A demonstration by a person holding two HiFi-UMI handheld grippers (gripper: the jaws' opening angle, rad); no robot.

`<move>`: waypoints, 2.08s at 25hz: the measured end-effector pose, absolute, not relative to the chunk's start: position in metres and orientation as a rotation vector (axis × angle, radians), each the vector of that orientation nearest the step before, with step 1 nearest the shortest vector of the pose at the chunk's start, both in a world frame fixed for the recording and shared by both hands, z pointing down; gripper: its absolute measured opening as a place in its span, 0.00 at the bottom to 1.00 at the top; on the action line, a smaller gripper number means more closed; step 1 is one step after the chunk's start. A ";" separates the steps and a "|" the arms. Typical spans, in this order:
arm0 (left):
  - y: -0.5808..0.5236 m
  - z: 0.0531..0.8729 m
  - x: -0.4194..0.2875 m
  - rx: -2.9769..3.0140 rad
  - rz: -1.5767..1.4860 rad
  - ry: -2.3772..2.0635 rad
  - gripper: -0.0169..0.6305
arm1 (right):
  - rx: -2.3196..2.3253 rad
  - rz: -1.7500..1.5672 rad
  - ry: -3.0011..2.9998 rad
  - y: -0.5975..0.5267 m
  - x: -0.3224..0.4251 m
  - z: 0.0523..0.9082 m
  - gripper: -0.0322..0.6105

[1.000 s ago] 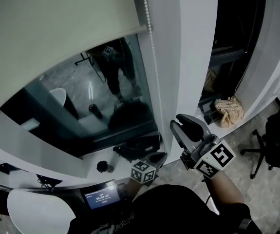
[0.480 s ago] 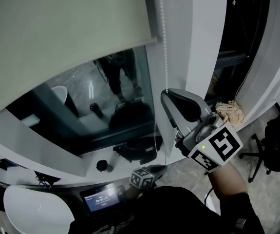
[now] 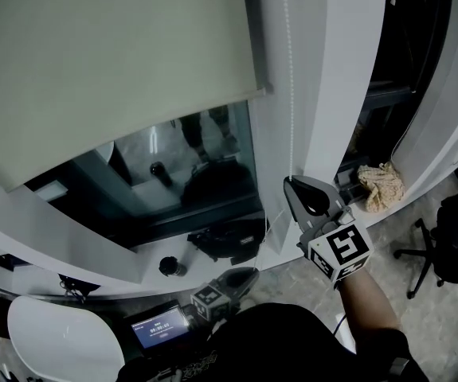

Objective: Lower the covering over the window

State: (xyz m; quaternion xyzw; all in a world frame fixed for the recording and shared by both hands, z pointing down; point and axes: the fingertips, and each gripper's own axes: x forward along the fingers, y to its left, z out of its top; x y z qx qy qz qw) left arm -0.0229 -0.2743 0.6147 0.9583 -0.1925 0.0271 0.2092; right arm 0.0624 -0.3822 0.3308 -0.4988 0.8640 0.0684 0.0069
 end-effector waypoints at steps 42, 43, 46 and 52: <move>-0.337 0.496 -0.129 2.620 0.650 -0.101 0.51 | -1.738 -0.445 2.870 -0.365 0.074 0.559 0.07; -0.340 0.492 -0.131 2.629 0.611 -0.116 0.51 | -1.742 -0.439 2.872 -0.365 0.075 0.559 0.07; -0.347 0.462 -0.121 2.736 0.483 -0.153 0.51 | -1.735 -0.437 2.876 -0.365 0.075 0.559 0.07; -0.350 0.329 -0.027 3.099 -0.281 -0.205 0.43 | -1.667 -0.336 3.058 -0.358 0.033 0.580 0.06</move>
